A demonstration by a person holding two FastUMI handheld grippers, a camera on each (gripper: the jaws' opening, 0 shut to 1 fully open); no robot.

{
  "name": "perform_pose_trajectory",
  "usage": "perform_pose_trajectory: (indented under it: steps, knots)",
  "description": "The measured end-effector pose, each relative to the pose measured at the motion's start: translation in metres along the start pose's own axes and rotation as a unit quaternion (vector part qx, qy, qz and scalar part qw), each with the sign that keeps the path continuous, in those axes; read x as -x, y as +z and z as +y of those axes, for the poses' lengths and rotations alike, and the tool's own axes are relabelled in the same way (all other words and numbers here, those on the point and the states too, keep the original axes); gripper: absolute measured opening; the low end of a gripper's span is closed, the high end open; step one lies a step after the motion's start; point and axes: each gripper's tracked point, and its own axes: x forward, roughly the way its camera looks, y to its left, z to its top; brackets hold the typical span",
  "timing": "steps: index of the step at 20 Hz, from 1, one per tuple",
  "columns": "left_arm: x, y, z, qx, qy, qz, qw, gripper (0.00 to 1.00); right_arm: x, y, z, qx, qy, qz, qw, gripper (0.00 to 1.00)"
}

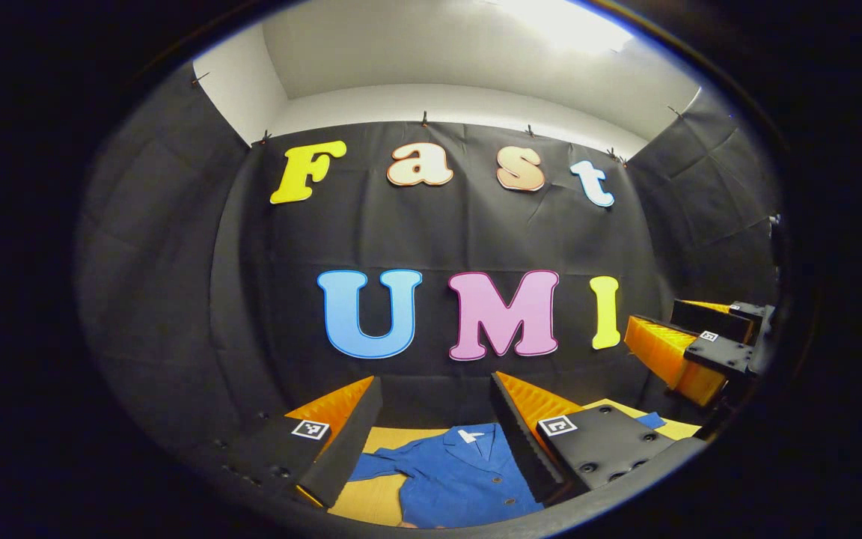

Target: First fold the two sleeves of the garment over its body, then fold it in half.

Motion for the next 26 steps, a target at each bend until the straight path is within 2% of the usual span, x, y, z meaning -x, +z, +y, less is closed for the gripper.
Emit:
perform_pose_trajectory:
  steps: [9,14,18,23,24,26]
  knots:
    - [-0.001,-0.016,-0.019,0.012,-0.016,0.023,1.0,0.84,0.006,-0.022,-0.019,-0.011,-0.012,0.026,1.0,0.95]
    - [-0.008,-0.029,-0.014,0.027,-0.007,0.046,0.999,0.83,0.0,-0.041,-0.028,-0.04,-0.021,0.05,0.998,0.95]
    - [-0.013,-0.039,-0.014,0.029,-0.004,0.06,0.998,0.83,-0.008,-0.053,-0.044,-0.032,-0.035,0.056,0.997,0.95]
    - [-0.026,-0.056,-0.02,0.041,-0.005,0.084,0.996,0.84,-0.015,-0.086,-0.049,-0.03,-0.036,0.097,0.994,0.95]
    - [-0.028,-0.06,-0.02,0.043,-0.006,0.089,0.995,0.83,-0.016,-0.092,-0.052,-0.031,-0.038,0.101,0.994,0.98]
    - [-0.034,-0.064,-0.018,0.043,0.0,0.095,0.995,0.84,-0.02,-0.104,-0.054,-0.032,-0.039,0.11,0.993,0.96]
